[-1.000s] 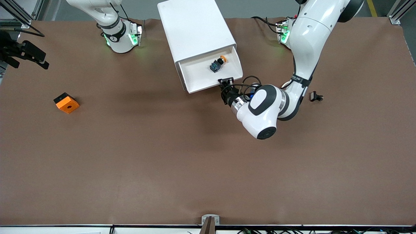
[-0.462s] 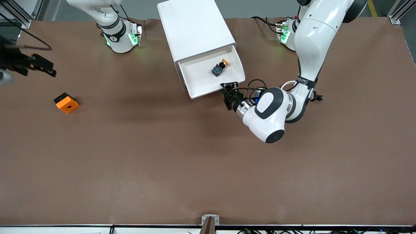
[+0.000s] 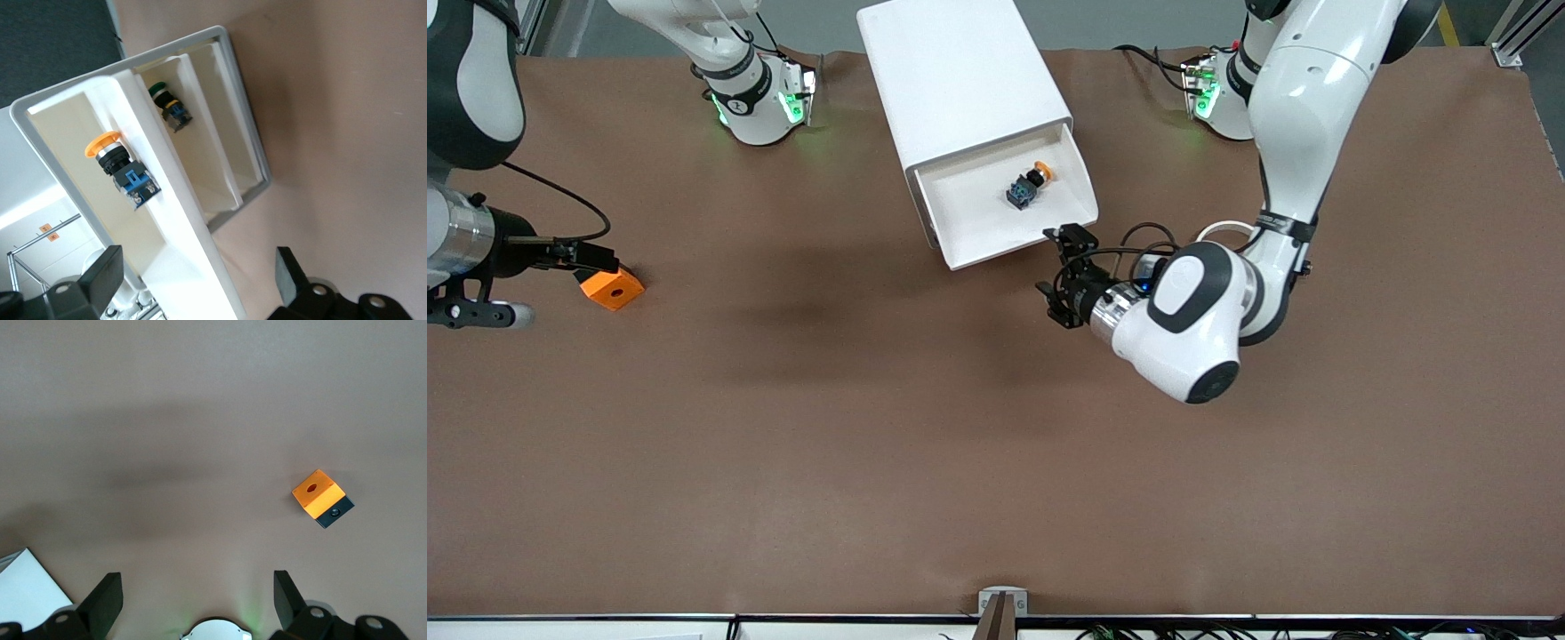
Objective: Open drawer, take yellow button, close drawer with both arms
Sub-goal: 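Release the drawer with the left gripper while the right gripper reaches in, then grasp the green-capped button in the drawer with the right gripper, then carry the button out with the right gripper while the left gripper approaches, then push the drawer shut with the left gripper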
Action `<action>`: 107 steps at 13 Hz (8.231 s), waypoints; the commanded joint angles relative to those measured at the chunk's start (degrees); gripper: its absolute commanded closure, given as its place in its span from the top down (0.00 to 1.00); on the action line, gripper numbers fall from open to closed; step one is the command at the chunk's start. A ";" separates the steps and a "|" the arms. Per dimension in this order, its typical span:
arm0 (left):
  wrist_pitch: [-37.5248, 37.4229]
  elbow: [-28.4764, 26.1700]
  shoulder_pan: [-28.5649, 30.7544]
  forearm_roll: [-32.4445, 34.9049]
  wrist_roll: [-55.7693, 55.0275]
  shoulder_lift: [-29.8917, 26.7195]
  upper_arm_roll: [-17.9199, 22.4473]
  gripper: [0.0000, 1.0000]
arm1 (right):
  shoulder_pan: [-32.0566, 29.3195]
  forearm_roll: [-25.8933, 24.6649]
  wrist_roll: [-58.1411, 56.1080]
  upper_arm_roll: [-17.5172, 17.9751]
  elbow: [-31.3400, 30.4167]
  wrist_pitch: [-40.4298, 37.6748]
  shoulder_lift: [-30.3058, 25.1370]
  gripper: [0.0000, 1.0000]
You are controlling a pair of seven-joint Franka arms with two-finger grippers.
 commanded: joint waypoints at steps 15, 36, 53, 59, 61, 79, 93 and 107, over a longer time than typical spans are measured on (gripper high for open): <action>0.85 1.85 7.02 46.72 61.13 -16.76 1.65 1.00 | 47.68 6.98 83.43 0.69 4.75 11.09 -0.24 1.00; 6.56 -27.07 24.33 46.57 100.71 -48.96 -3.98 1.00 | 57.90 3.38 91.46 0.61 6.07 21.82 16.47 1.00; 10.08 -26.81 24.24 46.48 100.27 -46.93 -5.30 1.00 | 58.42 3.02 91.46 0.61 5.98 22.97 18.23 0.31; 9.81 -26.80 24.33 46.48 99.83 -47.19 -5.30 1.00 | 57.02 3.72 91.11 0.43 7.64 22.79 17.97 0.00; 9.64 -26.80 24.33 46.57 99.83 -47.28 -5.21 1.00 | 54.57 4.07 88.66 0.61 10.53 19.48 17.62 0.00; 21.92 -26.98 20.82 46.48 92.74 -34.91 -10.73 1.00 | 6.32 0.04 16.24 0.08 -5.34 35.07 14.71 0.00; 30.03 -20.66 1.14 44.98 55.39 -17.84 -16.72 1.00 | -10.92 0.21 -3.90 0.17 -13.52 52.91 22.98 0.00; 26.25 -21.27 -13.72 40.44 40.59 -15.73 -17.08 1.00 | -10.84 0.56 -4.17 0.69 -16.52 66.03 28.08 0.63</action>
